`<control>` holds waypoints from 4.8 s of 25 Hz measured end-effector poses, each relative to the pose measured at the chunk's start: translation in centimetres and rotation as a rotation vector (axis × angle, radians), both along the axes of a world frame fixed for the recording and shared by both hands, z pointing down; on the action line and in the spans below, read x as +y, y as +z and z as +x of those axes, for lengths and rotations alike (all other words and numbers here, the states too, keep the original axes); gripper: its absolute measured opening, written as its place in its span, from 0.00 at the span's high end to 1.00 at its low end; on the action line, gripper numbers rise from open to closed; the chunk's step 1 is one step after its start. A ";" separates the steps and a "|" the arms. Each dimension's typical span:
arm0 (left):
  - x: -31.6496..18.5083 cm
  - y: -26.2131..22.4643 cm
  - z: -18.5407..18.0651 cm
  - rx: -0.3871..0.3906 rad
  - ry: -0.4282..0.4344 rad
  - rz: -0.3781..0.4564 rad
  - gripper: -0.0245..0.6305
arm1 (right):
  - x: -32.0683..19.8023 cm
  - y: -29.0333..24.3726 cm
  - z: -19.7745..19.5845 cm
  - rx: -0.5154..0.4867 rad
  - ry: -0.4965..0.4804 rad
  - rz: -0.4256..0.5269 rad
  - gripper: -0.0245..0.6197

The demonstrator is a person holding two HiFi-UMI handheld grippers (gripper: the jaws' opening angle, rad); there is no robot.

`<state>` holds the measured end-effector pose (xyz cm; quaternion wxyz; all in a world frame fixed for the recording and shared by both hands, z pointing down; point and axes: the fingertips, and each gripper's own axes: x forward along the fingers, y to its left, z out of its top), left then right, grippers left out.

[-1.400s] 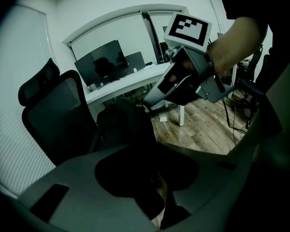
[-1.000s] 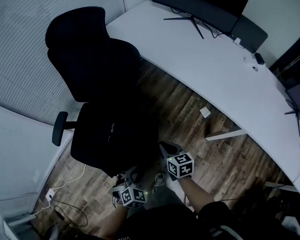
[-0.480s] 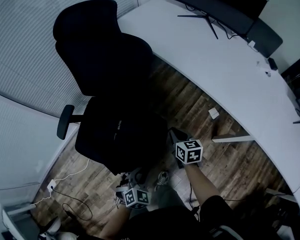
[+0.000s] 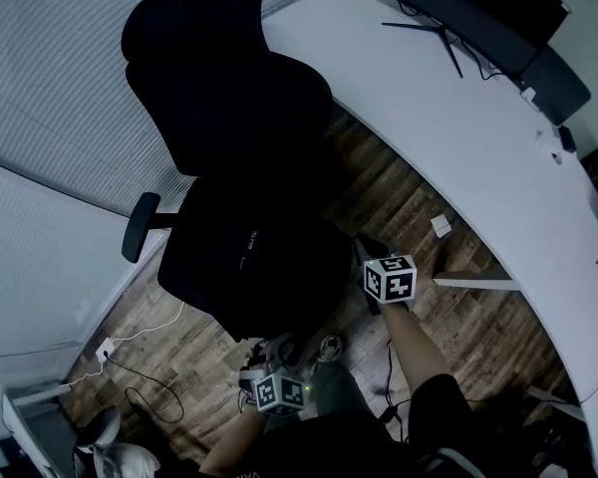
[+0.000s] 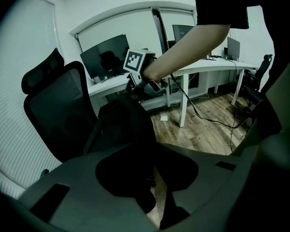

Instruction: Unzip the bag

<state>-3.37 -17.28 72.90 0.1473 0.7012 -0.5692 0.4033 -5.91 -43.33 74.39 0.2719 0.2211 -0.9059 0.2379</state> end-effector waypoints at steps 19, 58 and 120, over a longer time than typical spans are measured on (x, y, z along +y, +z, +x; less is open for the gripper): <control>-0.2 0.7 -0.3 0.025 -0.009 -0.012 0.78 | -0.5 1.5 -1.8 0.017 -0.005 0.007 0.87; 5.0 -14.7 -5.3 0.201 0.041 0.312 0.85 | 19.9 -17.4 9.2 -0.162 0.375 0.221 0.88; 32.6 -27.1 -14.0 0.242 0.087 0.572 0.93 | 52.0 -27.7 2.1 -0.230 0.299 0.332 0.88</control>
